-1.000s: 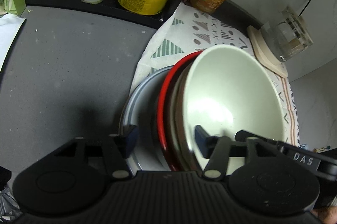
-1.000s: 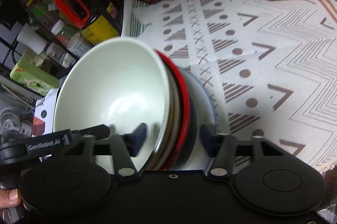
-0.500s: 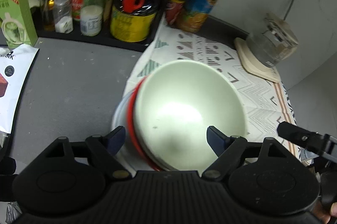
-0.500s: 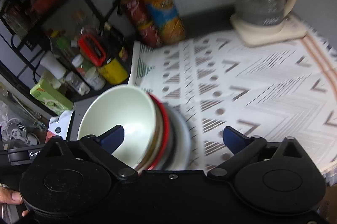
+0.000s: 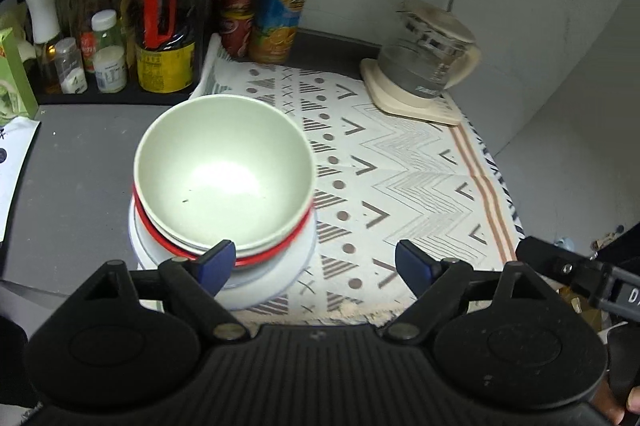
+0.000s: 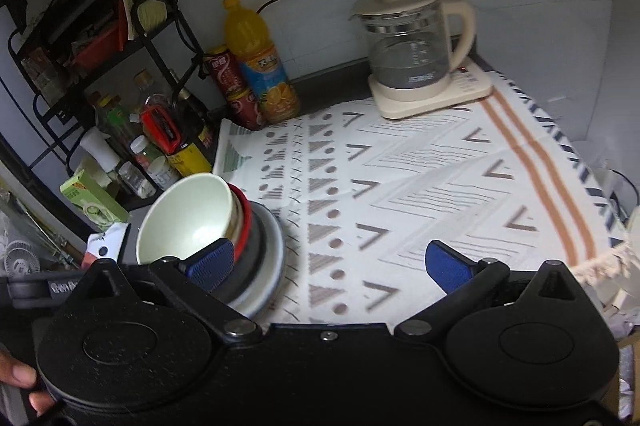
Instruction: Organize plates and bowls
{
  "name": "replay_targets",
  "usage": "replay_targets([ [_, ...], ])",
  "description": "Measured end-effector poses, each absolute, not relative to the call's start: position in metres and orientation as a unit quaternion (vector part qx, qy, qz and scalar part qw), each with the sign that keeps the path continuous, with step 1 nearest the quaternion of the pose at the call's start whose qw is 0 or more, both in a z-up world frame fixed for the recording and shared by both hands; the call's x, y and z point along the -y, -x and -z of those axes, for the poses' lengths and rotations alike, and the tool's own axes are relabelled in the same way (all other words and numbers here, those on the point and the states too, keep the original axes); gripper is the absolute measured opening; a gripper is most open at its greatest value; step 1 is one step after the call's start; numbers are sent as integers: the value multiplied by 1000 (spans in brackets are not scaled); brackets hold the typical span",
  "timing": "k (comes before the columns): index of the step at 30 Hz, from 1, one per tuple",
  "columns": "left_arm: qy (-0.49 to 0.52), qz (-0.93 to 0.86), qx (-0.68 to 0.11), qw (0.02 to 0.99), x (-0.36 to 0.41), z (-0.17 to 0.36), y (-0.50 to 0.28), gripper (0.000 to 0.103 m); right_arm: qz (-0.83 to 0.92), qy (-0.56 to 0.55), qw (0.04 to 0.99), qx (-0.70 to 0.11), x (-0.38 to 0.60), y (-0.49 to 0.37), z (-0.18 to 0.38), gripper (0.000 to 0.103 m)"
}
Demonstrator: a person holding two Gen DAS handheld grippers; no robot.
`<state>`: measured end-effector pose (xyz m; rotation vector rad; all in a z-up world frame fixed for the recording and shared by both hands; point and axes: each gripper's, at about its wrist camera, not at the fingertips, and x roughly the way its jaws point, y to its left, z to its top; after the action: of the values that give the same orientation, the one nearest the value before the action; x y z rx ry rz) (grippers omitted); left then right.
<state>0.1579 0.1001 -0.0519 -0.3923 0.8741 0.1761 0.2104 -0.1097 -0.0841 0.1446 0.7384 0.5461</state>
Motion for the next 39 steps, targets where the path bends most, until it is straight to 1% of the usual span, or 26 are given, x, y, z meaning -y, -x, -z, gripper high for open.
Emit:
replay_targets([
  [11,151,-67,-406,899,-46,41,-118,90,-243,-69,909,-333,166,-160,81,103],
  [13,143,-64,-401,903,-39,39,-108,94,-239,-67,912,-326,173,-150,80,103],
  [17,130,-59,-396,907,-28,34,-89,97,-230,-63,917,-319,181,-129,80,103],
  [19,129,-58,-392,909,-26,30,-80,103,-227,-57,921,-312,183,-117,79,103],
  [30,90,-25,-382,919,-32,12,-32,103,-210,-50,933,-290,173,-59,68,103],
  [39,93,-12,-382,919,-51,7,-6,103,-180,-64,937,-291,164,-25,72,103],
])
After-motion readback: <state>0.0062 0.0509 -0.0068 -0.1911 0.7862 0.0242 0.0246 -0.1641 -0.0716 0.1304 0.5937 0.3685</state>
